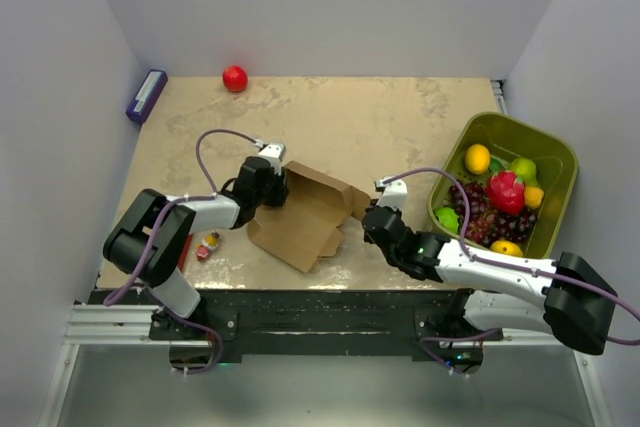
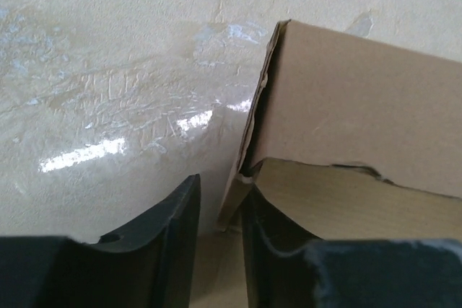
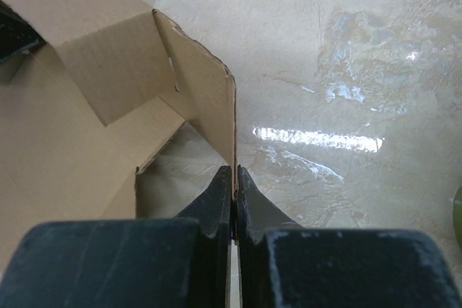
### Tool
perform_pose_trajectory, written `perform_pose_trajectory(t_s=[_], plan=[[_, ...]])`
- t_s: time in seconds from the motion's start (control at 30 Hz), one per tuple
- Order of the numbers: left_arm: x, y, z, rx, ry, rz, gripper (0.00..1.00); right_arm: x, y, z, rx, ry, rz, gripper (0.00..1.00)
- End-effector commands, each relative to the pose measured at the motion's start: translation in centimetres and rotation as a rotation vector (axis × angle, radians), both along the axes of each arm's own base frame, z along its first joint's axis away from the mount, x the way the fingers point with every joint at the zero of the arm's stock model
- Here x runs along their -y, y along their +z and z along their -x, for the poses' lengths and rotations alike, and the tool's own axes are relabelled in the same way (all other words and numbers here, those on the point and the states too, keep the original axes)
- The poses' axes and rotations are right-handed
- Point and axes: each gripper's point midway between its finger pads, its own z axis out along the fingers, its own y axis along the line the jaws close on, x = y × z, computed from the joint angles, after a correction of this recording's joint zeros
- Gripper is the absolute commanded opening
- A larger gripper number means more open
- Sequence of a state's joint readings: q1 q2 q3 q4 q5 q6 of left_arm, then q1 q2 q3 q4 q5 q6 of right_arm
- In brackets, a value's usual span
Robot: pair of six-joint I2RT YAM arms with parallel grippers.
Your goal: Fold the paper box
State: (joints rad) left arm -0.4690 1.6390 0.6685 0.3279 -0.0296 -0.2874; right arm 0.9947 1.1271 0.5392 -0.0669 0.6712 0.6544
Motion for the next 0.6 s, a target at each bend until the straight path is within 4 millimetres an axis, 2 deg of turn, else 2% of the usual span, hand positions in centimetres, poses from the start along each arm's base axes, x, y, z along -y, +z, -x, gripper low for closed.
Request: perform_pose_trajectory(t_s=[0.0, 0.23, 0.37, 0.57], plan=[[-0.3, 0.4, -0.3, 0.056, -0.027, -0.013, 0.40, 0.1, 0.2, -0.4, 0.022, -0.023, 0.004, 0.00], [-0.1, 2.0, 0.0, 0.112, -0.091, -0.002, 0.56, 0.1, 0.0, -0.4, 0.018, -0.021, 0.012, 0.00], [0.2, 2.9, 0.9, 0.145, -0.127, 0.037, 0.68, 0.1, 0.2, -0.3, 0.021, -0.020, 0.005, 0.00], [-0.5, 4.5, 0.6, 0.194, -0.096, 0.064, 0.68, 0.0, 0.1, -0.2, 0.017, -0.012, 0.004, 0.00]])
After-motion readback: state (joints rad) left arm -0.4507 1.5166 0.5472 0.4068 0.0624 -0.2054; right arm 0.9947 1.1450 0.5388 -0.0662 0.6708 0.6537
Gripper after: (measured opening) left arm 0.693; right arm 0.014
